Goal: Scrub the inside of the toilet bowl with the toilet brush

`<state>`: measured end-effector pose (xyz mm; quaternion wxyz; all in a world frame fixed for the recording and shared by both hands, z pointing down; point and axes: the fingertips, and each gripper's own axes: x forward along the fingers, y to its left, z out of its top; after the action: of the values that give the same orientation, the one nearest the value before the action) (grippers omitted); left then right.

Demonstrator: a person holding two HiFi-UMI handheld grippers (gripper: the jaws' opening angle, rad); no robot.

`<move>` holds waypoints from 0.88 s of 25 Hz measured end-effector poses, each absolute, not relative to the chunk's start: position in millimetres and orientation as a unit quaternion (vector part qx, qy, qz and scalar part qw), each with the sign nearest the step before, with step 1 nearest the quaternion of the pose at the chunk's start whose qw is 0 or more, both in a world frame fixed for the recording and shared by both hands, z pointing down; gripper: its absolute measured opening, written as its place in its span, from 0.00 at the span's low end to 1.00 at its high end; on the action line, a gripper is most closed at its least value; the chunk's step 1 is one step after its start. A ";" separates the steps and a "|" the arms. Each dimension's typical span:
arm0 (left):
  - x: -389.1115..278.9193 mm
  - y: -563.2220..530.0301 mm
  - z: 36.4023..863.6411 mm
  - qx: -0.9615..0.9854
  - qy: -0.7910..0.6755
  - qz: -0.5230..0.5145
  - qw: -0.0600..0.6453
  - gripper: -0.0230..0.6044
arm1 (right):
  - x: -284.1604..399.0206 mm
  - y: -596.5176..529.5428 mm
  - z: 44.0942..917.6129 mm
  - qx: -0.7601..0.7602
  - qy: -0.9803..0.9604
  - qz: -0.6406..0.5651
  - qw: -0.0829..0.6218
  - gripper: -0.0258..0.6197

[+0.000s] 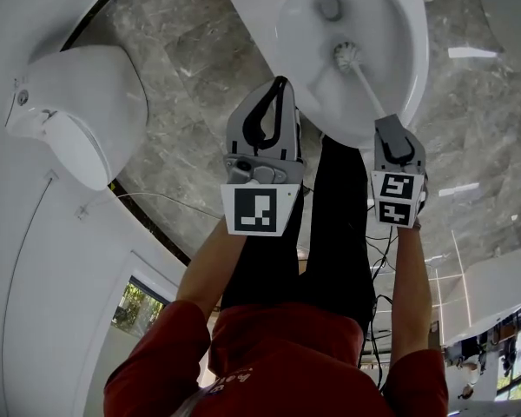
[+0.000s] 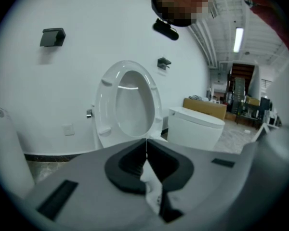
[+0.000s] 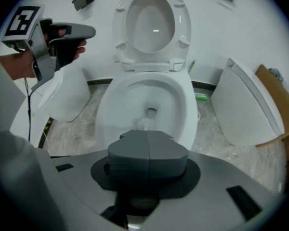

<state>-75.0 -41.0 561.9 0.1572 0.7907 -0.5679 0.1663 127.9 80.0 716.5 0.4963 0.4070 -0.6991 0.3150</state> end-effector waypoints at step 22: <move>-78.8 -30.9 563.1 0.791 -0.564 0.172 0.166 0.03 | 133.4 -48.7 703.3 0.463 -0.718 0.242 0.460 0.27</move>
<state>-78.8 -30.9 563.1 0.1660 0.7905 -0.5640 0.1717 133.4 -48.7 703.3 0.4598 0.4630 -0.7180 0.2422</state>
